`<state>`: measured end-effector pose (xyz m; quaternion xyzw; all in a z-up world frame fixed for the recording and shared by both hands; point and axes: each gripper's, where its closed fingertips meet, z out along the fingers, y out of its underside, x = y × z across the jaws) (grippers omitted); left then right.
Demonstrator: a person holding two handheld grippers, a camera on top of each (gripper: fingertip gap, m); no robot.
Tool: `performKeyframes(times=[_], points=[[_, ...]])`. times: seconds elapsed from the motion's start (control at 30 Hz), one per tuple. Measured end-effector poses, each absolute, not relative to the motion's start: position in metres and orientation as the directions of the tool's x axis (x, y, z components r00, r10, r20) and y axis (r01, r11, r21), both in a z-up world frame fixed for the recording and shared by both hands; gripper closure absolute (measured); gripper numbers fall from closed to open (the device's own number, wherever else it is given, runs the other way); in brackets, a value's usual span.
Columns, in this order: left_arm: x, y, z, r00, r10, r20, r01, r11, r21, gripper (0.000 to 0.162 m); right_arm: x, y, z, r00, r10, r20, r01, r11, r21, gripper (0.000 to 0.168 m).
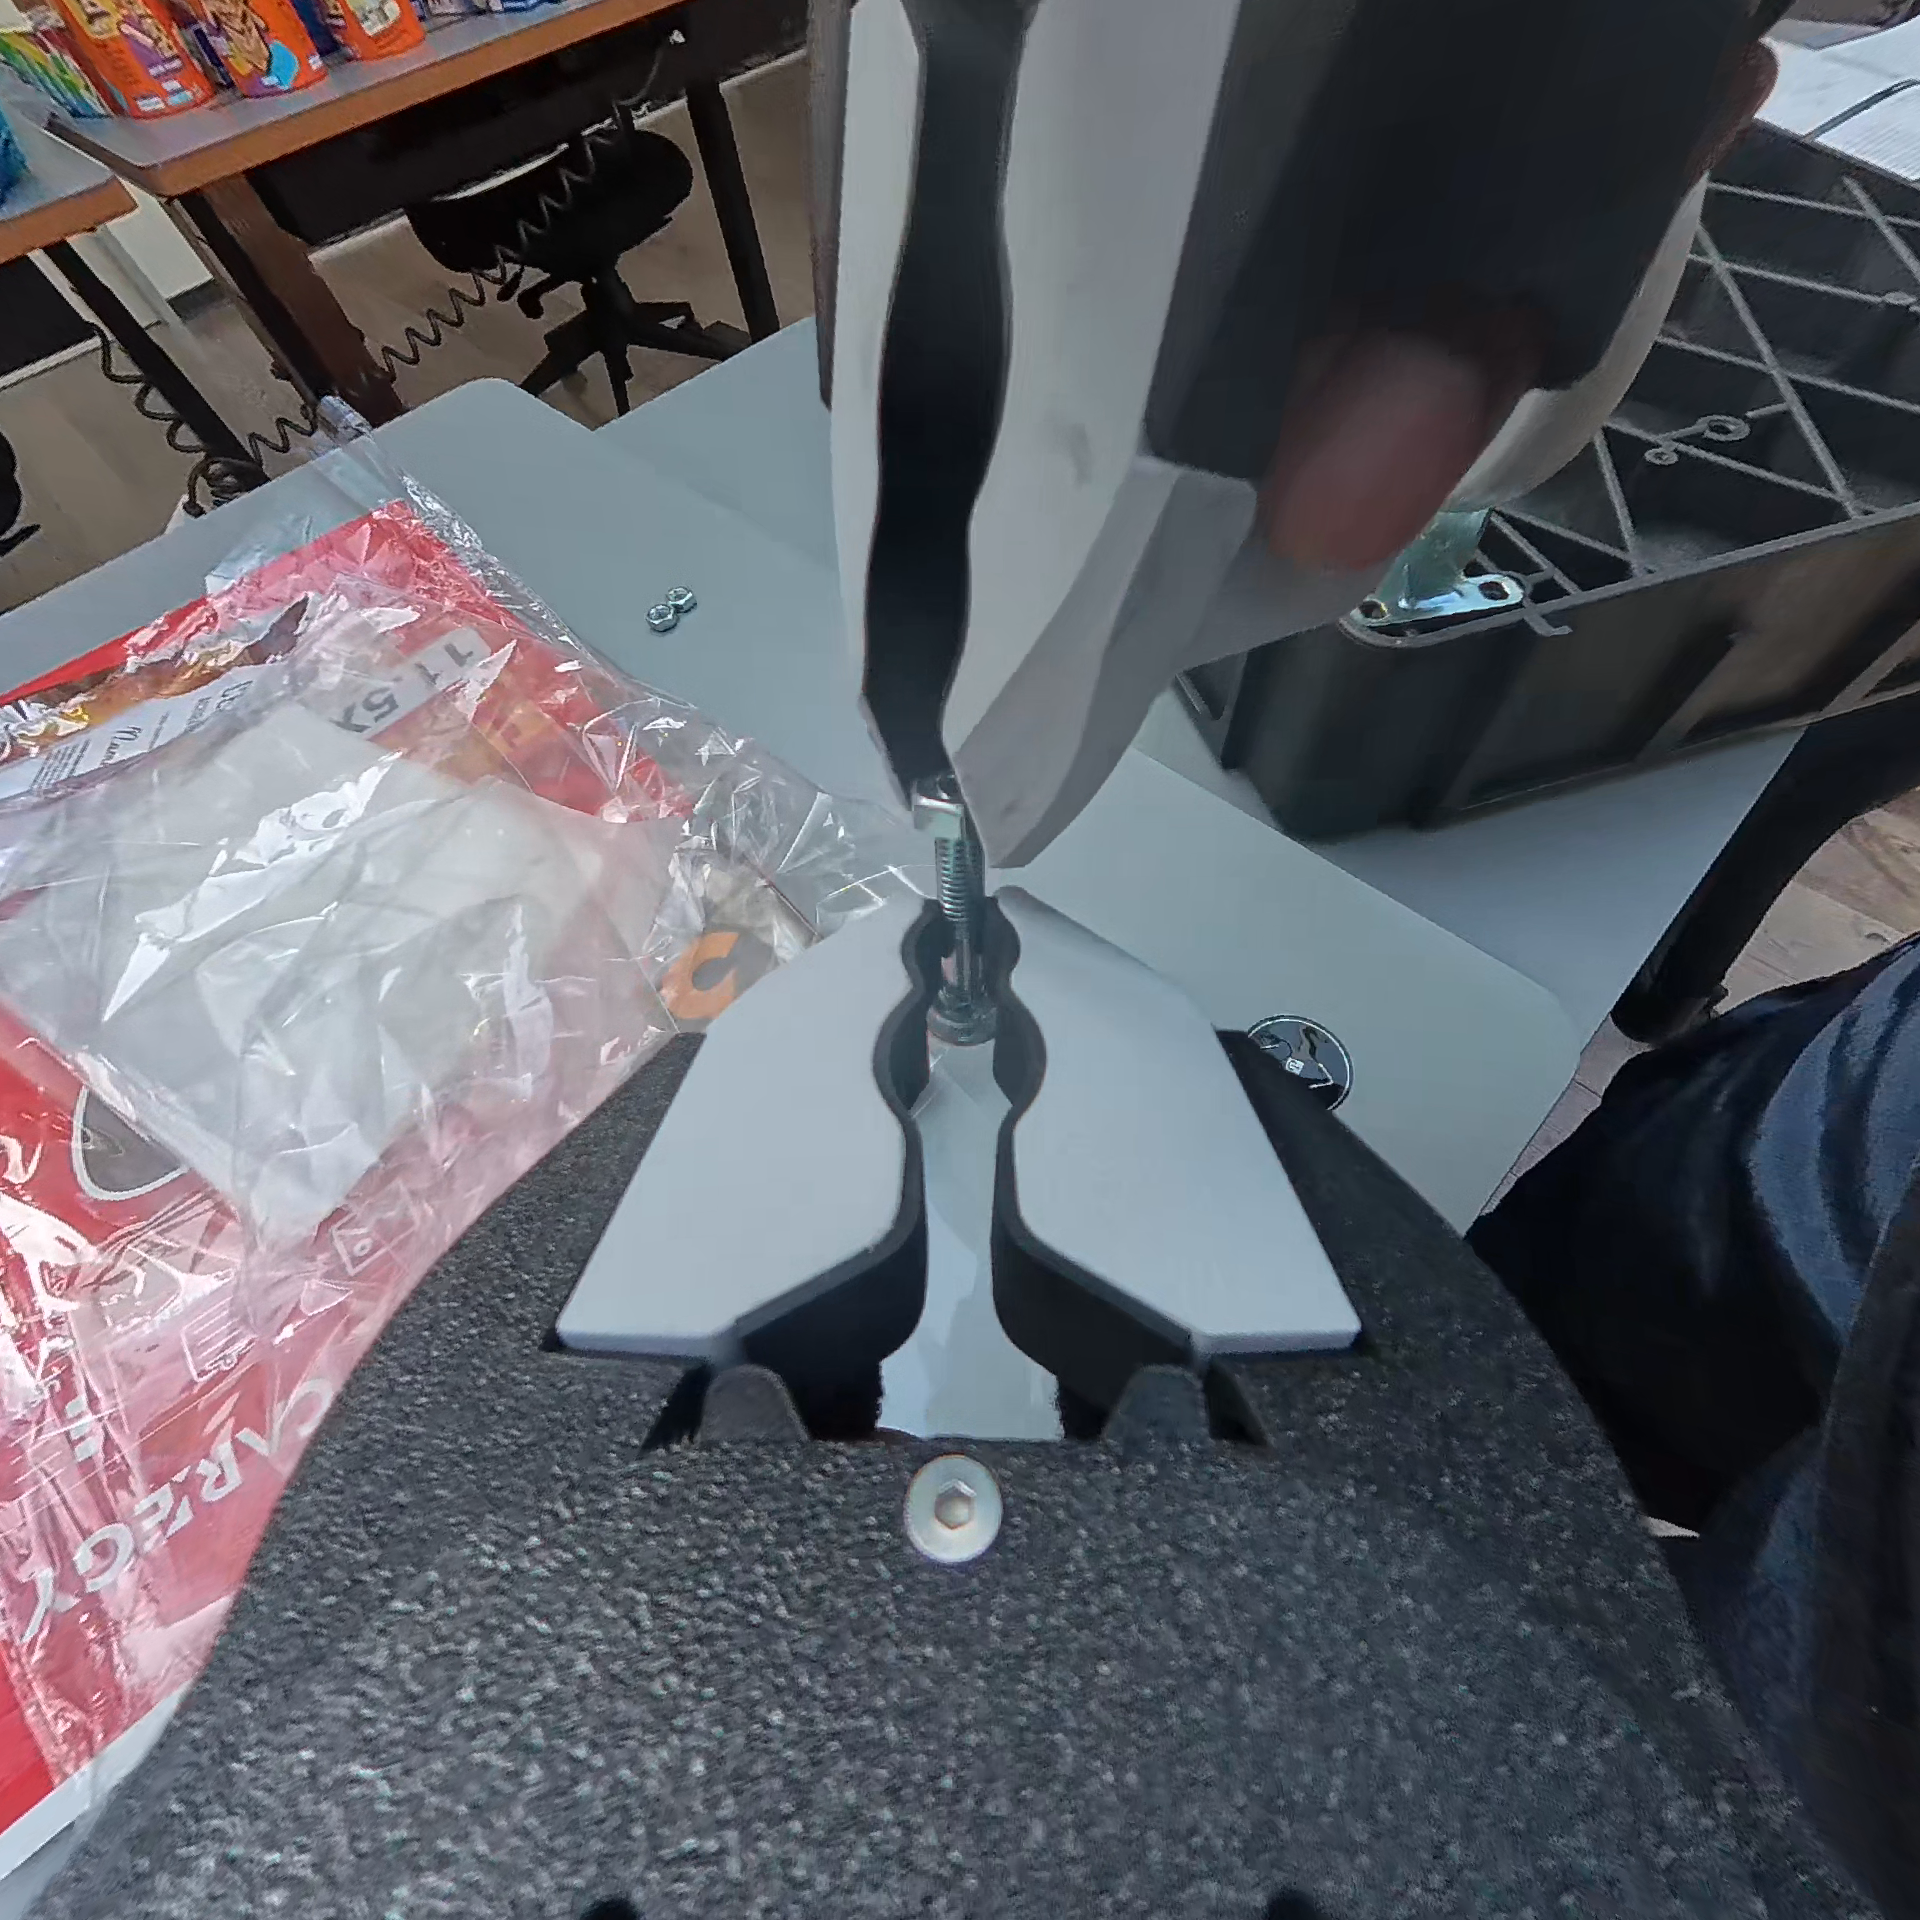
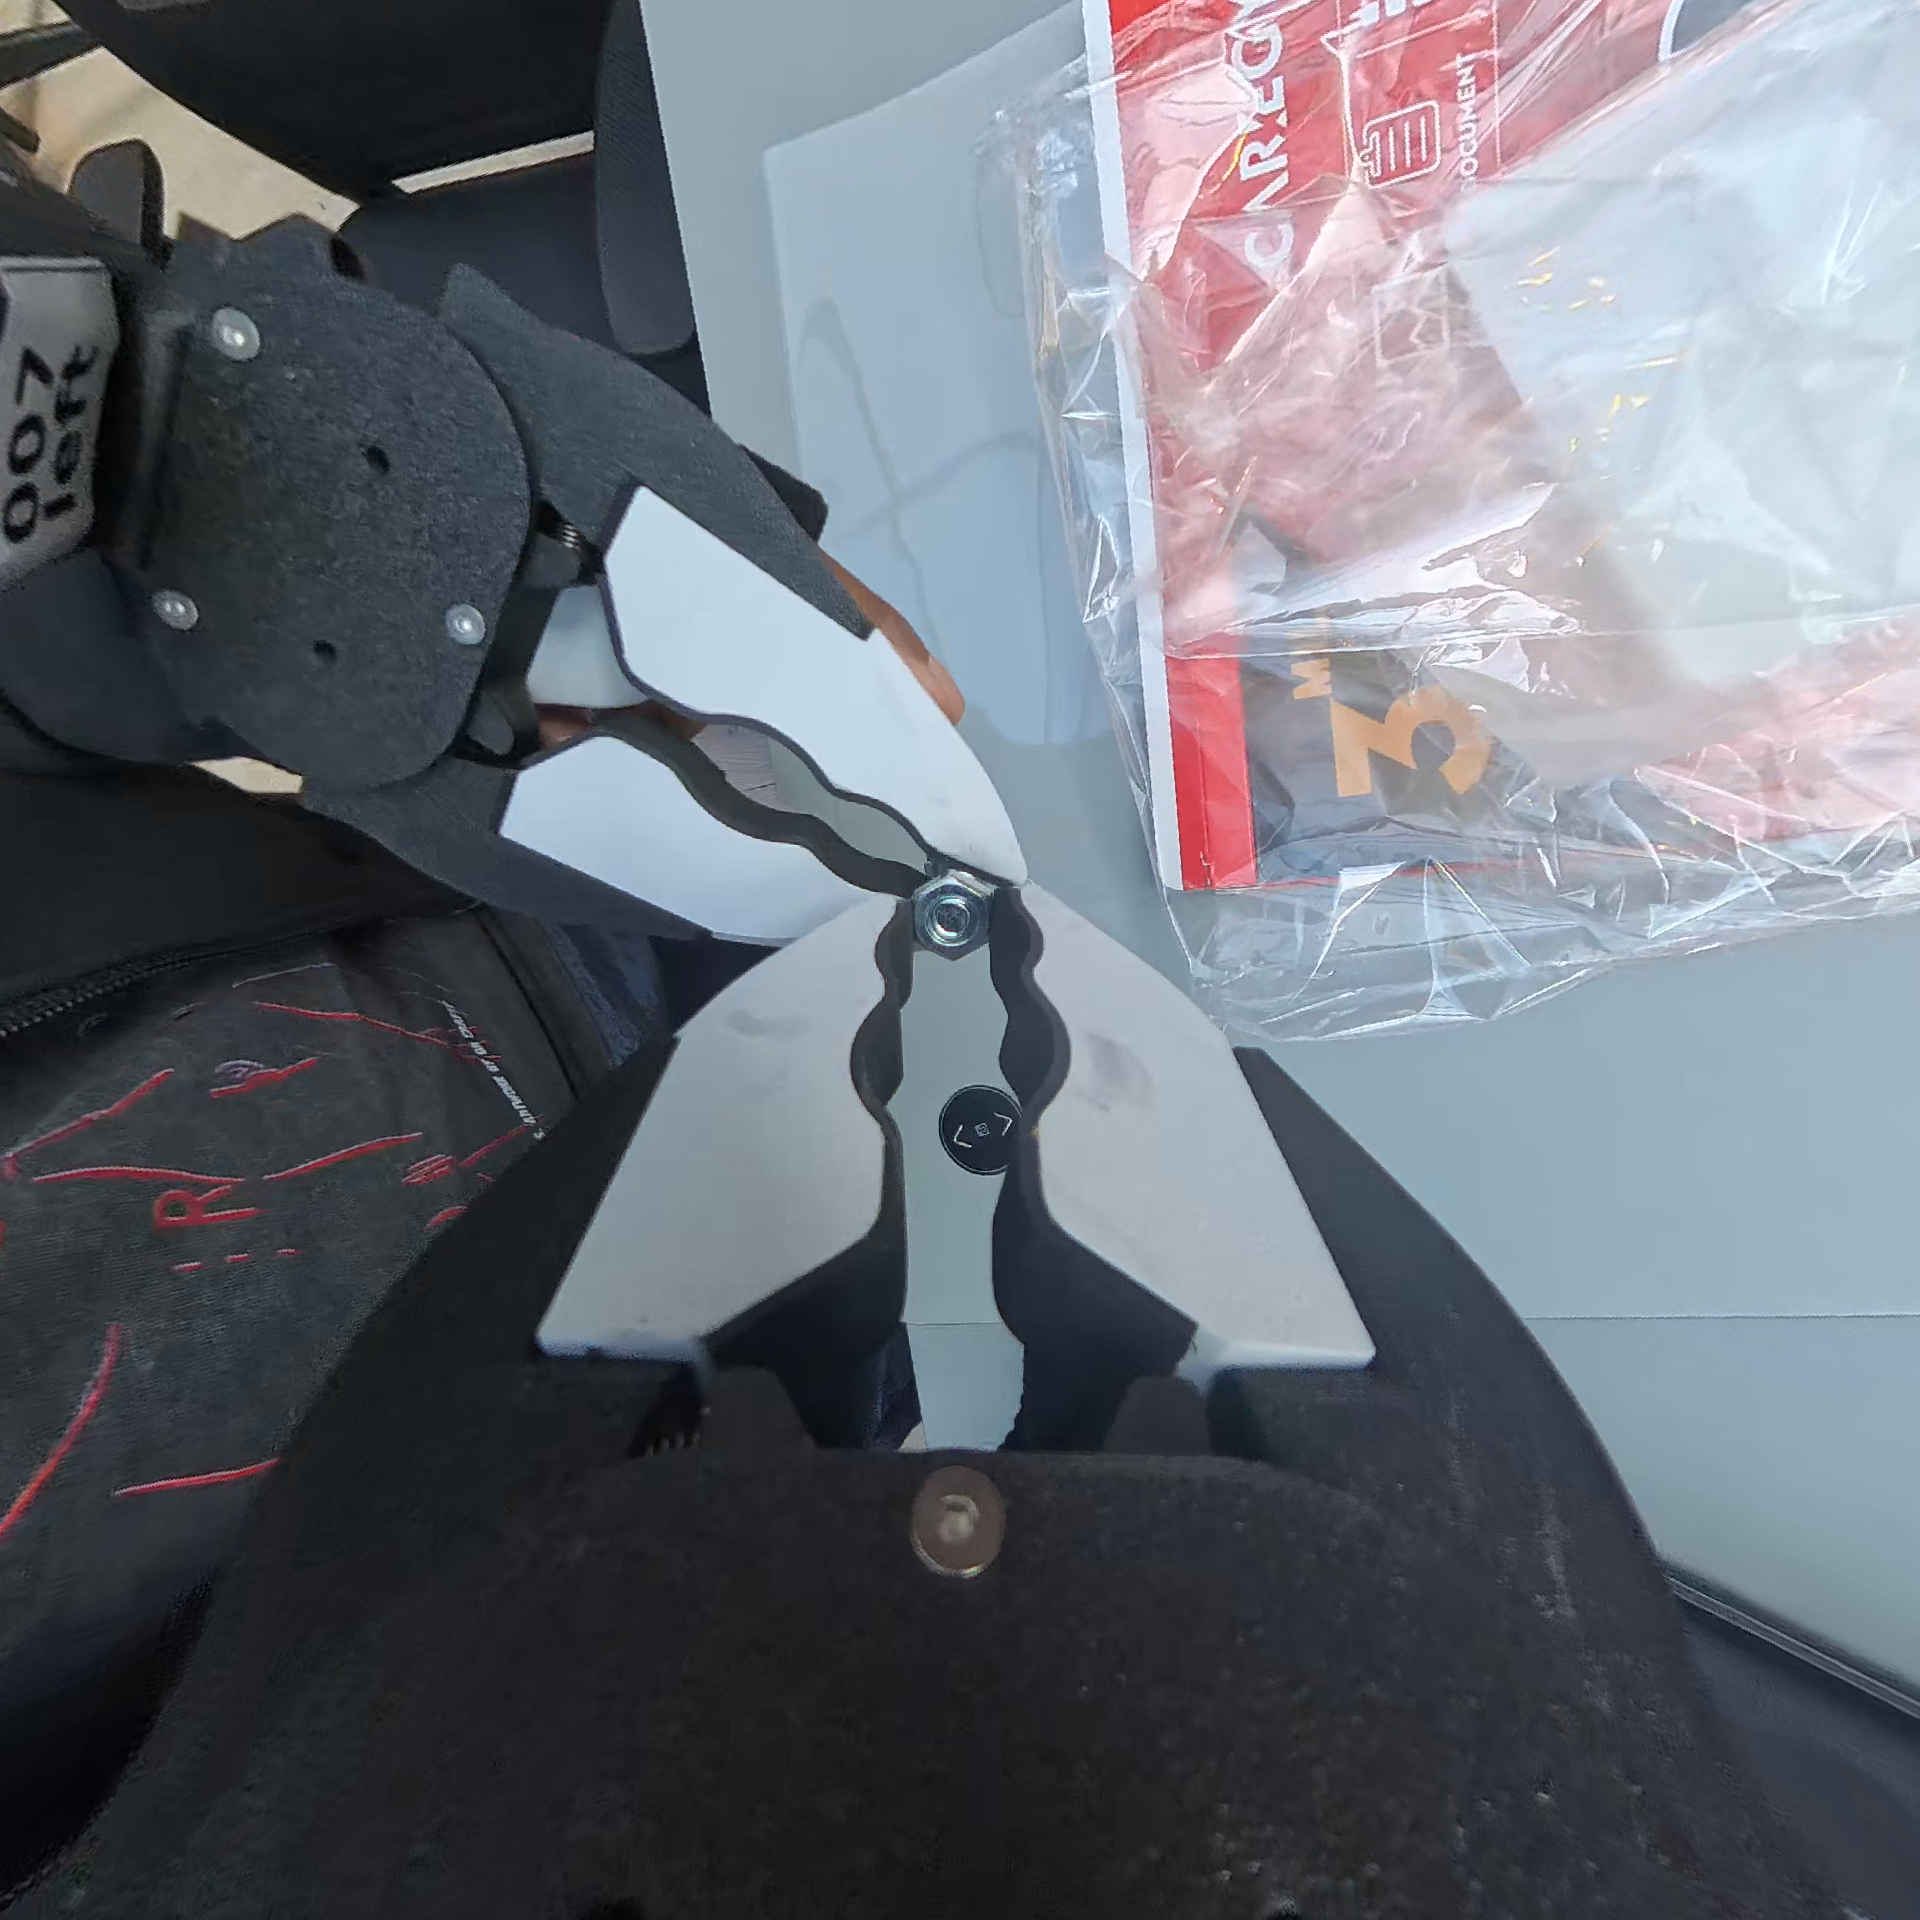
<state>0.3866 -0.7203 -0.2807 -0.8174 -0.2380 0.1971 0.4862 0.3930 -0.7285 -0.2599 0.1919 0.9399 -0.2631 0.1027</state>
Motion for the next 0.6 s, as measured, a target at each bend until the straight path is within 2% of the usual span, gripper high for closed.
performKeyframes(times=[0.1,0.23,0.27,0.33,0.4,0.47,0.57,0.6], points=[[0.391,-0.719,-0.282,0.834,0.546,-0.079,0.192,-0.422,-0.886,0.155,0.397,-0.727,-0.261,-0.945,0.204,-0.256,0.306,0.826,-0.473,0.154],[0.396,-0.714,-0.286,0.86,0.506,-0.068,0.191,-0.441,-0.877,0.155,0.4,-0.722,-0.264,-0.996,-0.07,-0.052,-0.034,0.863,-0.504,0.154],[0.396,-0.713,-0.287,0.858,0.509,-0.075,0.191,-0.452,-0.871,0.155,0.4,-0.721,-0.266,-0.996,-0.085,-0.032,-0.058,0.868,-0.493,0.154],[0.395,-0.713,-0.289,0.846,0.525,-0.091,0.197,-0.468,-0.861,0.156,0.399,-0.72,-0.269,-0.997,-0.024,-0.074,0.014,0.882,-0.471,0.152],[0.393,-0.714,-0.291,0.831,0.545,-0.113,0.203,-0.485,-0.851,0.155,0.399,-0.72,-0.27,-0.987,0.081,-0.138,0.136,0.879,-0.457,0.137],[0.391,-0.716,-0.292,0.817,0.559,-0.144,0.198,-0.506,-0.839,0.155,0.402,-0.721,-0.27,-0.961,0.173,-0.216,0.254,0.859,-0.444,0.133],[0.391,-0.717,-0.291,0.808,0.558,-0.19,0.176,-0.535,-0.826,0.155,0.402,-0.717,-0.274,-0.93,0.266,-0.252,0.35,0.85,-0.394,0.142],[0.392,-0.716,-0.291,0.811,0.55,-0.199,0.168,-0.544,-0.822,0.155,0.403,-0.717,-0.274,-0.93,0.263,-0.257,0.349,0.85,-0.394,0.151]])
